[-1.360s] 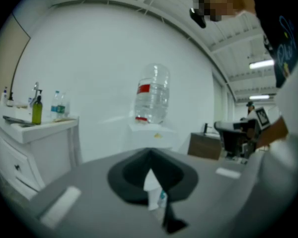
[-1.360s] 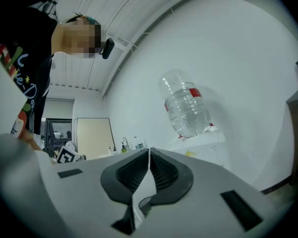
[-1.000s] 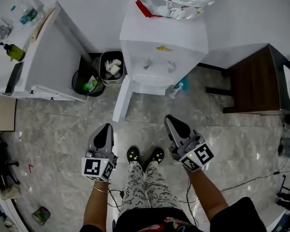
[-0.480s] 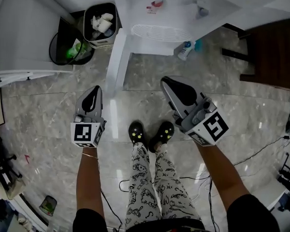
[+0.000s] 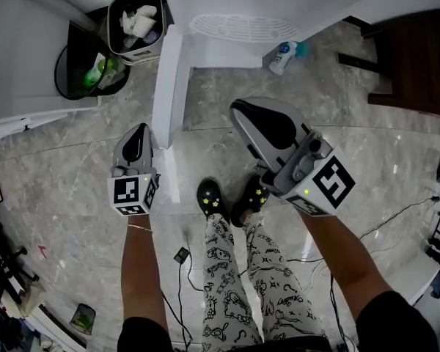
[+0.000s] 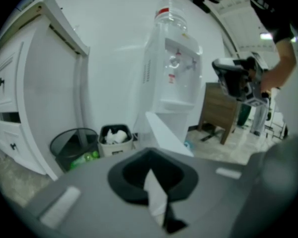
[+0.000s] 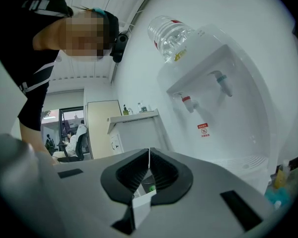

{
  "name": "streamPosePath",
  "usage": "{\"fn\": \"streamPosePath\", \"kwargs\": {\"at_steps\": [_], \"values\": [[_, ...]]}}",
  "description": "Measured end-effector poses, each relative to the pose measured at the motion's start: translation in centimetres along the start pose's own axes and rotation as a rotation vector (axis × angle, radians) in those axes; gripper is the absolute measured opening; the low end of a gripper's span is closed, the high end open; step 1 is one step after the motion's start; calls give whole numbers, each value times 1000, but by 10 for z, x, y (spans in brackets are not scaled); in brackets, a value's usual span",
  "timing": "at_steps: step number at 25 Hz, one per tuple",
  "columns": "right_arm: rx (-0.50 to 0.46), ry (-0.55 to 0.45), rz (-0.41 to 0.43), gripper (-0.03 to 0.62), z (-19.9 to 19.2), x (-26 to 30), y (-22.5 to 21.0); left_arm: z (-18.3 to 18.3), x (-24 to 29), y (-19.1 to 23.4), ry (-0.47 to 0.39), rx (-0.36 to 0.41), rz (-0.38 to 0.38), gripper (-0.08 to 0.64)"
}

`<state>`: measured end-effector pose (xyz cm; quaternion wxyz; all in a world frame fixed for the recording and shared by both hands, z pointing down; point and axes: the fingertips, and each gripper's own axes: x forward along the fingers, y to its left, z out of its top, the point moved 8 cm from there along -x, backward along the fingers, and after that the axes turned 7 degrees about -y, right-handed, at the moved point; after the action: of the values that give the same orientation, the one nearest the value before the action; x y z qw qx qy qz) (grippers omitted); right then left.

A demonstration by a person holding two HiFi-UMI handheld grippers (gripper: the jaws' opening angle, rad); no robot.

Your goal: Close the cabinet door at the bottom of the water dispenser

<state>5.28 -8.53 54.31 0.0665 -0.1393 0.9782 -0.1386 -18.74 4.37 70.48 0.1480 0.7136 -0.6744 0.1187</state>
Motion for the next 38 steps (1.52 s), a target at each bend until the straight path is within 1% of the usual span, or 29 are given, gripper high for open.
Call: {"fn": "streamPosePath", "kwargs": {"at_steps": [4, 8, 10, 12, 15, 18, 22, 26, 32, 35, 38], "values": [[-7, -8, -19, 17, 5, -2, -3, 3, 8, -1, 4, -11, -20, 0], [7, -34, -88, 17, 7, -12, -13, 5, 18, -16, 9, -12, -65, 0], [31, -51, -120, 17, 5, -20, -19, 7, 28, -30, 1, -14, -100, -2], [58, -62, -145, 17, 3, -30, -24, 9, 37, -45, -19, -42, -130, -2], [43, -55, -162, 17, 2, -47, -29, 10, 55, -69, -43, -69, -165, 0], [47, -67, -187, 17, 4, -65, -36, 15, 73, -94, -58, -65, -215, 0], [40, -65, -225, 17, 6, -83, -47, 24, 103, -125, -56, -47, -281, 0], [34, -65, -235, 17, 3, -97, -59, 37, 140, -153, -60, -24, -301, 0], [40, -72, -241, 17, -7, -109, -88, 56, 187, -178, -83, 0, -299, 0], [36, -77, -242, 17, -13, -112, -106, 63, 204, -184, -86, 25, -309, 0], [35, -56, -239, 17, -19, -112, -122, 66, 219, -184, -82, 35, -321, 0]]}}
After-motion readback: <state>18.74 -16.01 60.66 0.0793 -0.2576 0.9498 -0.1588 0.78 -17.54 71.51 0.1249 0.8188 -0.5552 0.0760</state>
